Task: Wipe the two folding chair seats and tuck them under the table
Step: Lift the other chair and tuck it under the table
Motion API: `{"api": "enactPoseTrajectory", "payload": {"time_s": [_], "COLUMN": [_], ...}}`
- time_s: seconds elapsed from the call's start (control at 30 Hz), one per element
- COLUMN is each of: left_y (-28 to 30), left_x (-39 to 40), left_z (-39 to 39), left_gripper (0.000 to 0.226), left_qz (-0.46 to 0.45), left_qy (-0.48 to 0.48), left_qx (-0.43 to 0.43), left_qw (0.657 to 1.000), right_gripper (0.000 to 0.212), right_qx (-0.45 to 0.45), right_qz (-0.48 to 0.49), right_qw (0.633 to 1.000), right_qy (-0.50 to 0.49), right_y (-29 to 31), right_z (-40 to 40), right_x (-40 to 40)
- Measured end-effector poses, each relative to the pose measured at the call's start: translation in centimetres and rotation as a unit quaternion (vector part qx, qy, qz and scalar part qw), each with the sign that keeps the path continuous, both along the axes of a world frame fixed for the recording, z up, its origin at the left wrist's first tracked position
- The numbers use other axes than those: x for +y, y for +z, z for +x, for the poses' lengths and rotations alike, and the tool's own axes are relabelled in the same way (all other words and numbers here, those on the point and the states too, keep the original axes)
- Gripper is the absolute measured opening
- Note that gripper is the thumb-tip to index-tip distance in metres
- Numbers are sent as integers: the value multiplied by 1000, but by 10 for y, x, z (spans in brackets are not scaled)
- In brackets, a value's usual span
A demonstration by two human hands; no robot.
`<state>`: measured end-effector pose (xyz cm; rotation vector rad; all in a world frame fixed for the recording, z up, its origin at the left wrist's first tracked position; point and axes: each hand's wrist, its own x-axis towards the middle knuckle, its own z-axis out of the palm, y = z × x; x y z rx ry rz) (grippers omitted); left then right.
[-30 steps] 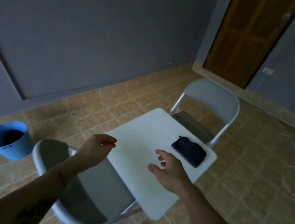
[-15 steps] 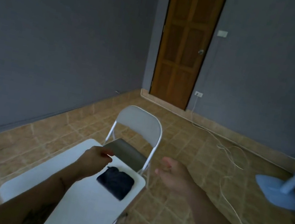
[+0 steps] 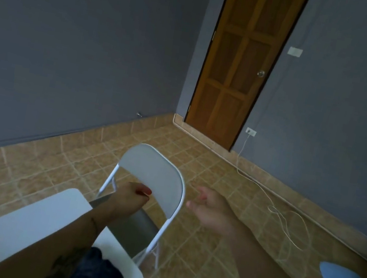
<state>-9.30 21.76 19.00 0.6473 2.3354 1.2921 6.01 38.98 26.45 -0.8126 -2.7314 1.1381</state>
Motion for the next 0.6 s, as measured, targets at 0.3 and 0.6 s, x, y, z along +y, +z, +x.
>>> {"api": "enactPoseTrajectory", "payload": {"time_s": [0.3,0.6], "left_y": [-25,-106], "left_x": [117,216], "left_z": [-88,-127], "left_gripper": [33,59], "left_qz": [-5,-46], "left_qy": [41,180], "left_qx": [-46,-167], "left_qw": [998,968], "right_gripper": [65,63], "right_qx": [-41,-122], "right_qz": [8,-14], "right_qw": [999,977], "right_qy": [22,173], "right_y": [-7,-78], "right_z": [-141,-285], "right_x": [128,226]}}
